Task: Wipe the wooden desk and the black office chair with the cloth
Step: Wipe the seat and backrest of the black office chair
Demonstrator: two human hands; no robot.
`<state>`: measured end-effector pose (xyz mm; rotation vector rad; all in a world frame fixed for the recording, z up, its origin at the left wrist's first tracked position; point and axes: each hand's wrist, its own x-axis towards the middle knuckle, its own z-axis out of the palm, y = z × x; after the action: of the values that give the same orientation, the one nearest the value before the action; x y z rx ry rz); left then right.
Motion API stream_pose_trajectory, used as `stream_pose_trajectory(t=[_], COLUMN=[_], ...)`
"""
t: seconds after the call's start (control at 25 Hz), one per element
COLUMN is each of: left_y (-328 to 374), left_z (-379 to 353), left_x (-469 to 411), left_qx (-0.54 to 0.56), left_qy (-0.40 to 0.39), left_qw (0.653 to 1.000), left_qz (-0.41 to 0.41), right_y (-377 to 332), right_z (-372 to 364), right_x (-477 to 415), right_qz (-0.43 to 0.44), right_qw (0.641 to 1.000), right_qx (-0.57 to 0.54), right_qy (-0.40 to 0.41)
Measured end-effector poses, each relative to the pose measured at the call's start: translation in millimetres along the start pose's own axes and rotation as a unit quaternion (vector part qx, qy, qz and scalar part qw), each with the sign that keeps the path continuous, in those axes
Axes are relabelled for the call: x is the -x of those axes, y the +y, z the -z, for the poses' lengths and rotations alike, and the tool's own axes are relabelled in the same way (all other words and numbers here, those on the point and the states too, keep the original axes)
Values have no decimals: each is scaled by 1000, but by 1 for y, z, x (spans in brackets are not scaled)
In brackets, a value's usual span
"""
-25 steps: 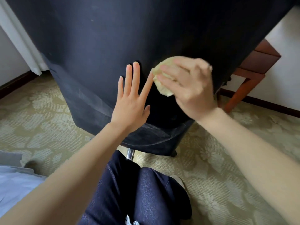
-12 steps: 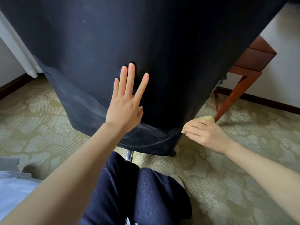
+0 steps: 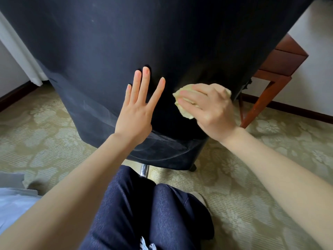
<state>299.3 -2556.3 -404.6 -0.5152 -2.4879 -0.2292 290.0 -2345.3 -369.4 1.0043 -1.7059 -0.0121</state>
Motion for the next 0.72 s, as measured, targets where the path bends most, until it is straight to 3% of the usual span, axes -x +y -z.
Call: stream_pose_trajectory(t=[0.2, 0.32, 0.48, 0.6, 0.72], left_y=[2, 3, 2, 5, 8], left_z=[2, 2, 3, 4, 2], left_x=[1, 2, 3, 3, 3], left_qx=[-11, -26, -32, -29, -19], left_qy=[-3, 3, -5, -19, -14], left_qw=[1000, 1000, 999, 999, 1000], left_qz=[-3, 1, -3, 3, 0], right_y=[-40, -57, -57, -46, -43], right_z=[-40, -51, -36, -18, -8], right_x=[7, 39, 94, 117, 110], right_qz=[-25, 37, 88, 77, 23], right_qw=[998, 984, 937, 928, 941], right_qx=[-28, -31, -64, -65, -47], right_qy=[-46, -172, -332, -358, -333])
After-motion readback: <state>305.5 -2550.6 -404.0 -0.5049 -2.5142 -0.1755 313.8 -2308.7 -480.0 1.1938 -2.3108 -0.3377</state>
